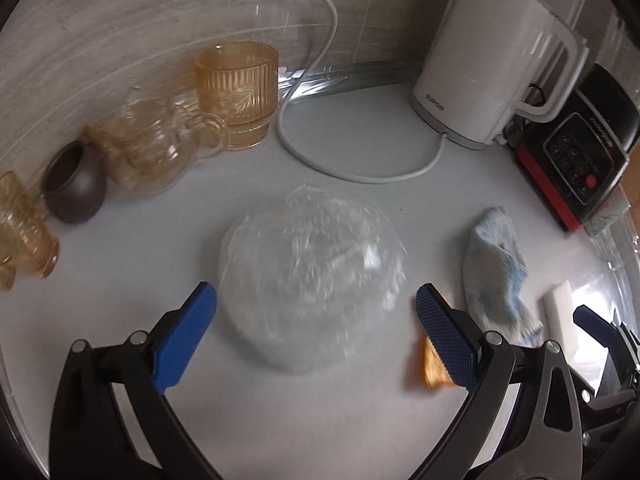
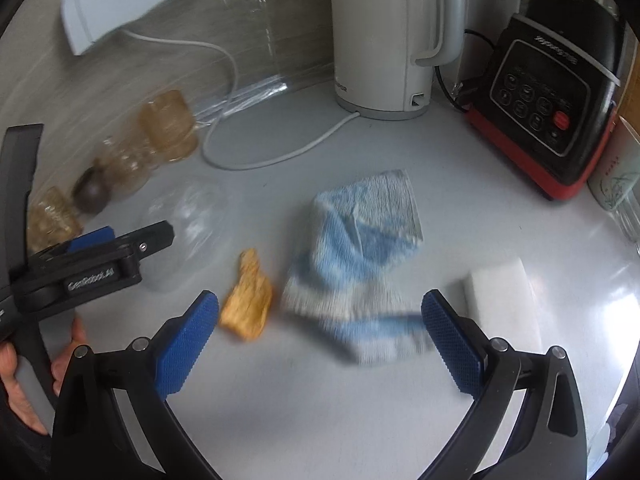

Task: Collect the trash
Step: 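Grasp the clear plastic bag with the left gripper while the right grasps the blue-white towel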

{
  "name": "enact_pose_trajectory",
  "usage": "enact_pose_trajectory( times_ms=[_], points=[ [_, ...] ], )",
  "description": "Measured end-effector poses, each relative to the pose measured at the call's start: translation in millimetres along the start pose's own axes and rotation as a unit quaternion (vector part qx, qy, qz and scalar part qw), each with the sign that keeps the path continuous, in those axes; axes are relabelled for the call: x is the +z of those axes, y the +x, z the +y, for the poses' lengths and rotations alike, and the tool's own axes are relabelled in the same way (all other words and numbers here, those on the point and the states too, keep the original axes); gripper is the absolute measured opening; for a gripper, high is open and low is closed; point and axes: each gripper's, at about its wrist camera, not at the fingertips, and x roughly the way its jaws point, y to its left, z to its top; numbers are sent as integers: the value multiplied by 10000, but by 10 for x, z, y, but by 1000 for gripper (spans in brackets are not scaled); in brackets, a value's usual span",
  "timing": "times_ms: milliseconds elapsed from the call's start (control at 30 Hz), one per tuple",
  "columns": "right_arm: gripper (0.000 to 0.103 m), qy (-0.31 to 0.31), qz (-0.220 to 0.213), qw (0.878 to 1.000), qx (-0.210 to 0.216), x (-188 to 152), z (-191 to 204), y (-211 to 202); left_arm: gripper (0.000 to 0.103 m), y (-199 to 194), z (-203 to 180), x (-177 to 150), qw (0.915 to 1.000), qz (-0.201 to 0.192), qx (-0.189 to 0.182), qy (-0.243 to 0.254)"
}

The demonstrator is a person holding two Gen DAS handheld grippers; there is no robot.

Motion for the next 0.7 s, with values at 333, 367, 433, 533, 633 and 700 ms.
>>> enact_pose_trajectory(
  times_ms=[333,367,433,533,633,700],
  points=[
    [101,198,300,9992,-191,249,-153,612,95,373,-3,101,9997,202,142,-69],
    [101,248,343,9989,-194,263,-174,663,95,388,-10,99,9996,213,158,-68],
    [101,339,418,9983,-202,281,-215,750,86,409,-29,92,9997,199,155,-59],
    [90,268,432,9981,-334,285,-206,782,61,418,-65,76,9997,230,98,-6],
    [59,134,383,9983,-426,282,-176,760,35,426,-38,51,9995,298,-59,-91],
    [43,111,351,9984,-423,283,-164,732,24,426,-25,45,9994,296,-102,-130]
  ],
)
